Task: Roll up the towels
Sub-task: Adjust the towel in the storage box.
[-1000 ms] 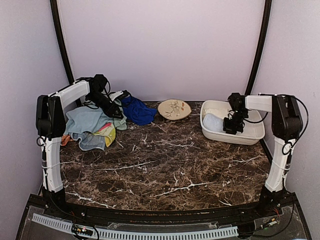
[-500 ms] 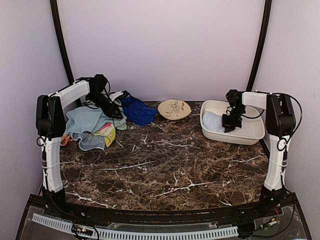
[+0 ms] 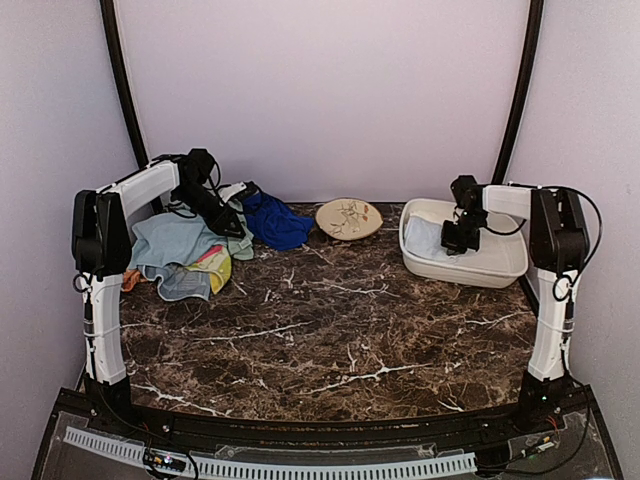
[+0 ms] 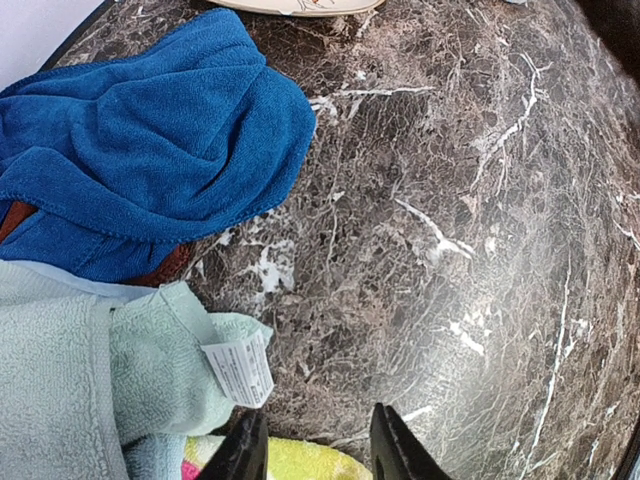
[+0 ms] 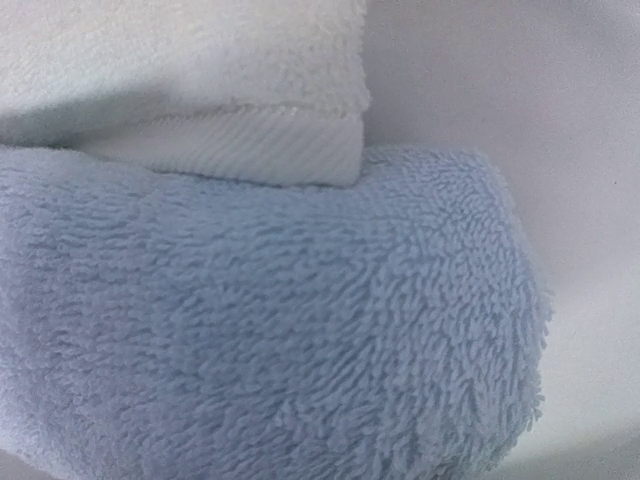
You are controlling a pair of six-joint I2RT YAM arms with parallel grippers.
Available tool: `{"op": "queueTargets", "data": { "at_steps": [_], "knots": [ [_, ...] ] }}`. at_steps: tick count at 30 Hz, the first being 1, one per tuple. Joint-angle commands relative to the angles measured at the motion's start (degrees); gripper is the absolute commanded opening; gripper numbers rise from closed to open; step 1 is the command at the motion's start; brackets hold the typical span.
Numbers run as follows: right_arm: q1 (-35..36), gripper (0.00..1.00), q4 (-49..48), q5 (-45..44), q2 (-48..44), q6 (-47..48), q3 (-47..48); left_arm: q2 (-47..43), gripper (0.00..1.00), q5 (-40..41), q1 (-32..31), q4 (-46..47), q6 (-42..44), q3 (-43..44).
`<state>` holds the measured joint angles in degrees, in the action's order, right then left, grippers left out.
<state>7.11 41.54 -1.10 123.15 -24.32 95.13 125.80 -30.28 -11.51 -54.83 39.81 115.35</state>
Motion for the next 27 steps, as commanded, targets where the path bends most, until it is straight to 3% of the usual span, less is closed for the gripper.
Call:
{"op": "queueTargets", "data": {
  "at_steps": [1,9,18,20,24,27],
  "knots": [
    [0.39,0.0,-7.07,-4.31,1.22,-0.05,0.9,-0.49,0.37,0.68,-0.12,-2.2,0.57,0.21],
    [2.38,0.0,-13.09,-6.17,-1.06,-0.07,-1.64,-0.77,0.37,0.93,-0.15,-3.1,0.56,0.36],
    [3.51,0.19,-14.82,-3.59,-12.6,-1.61,-11.12,-1.17,0.37,1.79,-0.09,-2.65,-0.49,0.58],
    [3.59,0.31,-14.72,-2.89,-14.62,-1.59,-12.59,-1.38,0.38,2.94,-0.02,-2.1,-1.8,0.92],
    [3.6,0.63,-14.81,-2.91,-19.35,-1.06,-14.74,-3.52,0.43,5.79,0.61,0.76,-5.4,-0.16],
    [4.05,0.98,-17.26,-4.53,-24.83,-0.5,-18.21,-7.82,0.47,9.4,2.14,8.81,-9.6,-5.11]
  ]
}}
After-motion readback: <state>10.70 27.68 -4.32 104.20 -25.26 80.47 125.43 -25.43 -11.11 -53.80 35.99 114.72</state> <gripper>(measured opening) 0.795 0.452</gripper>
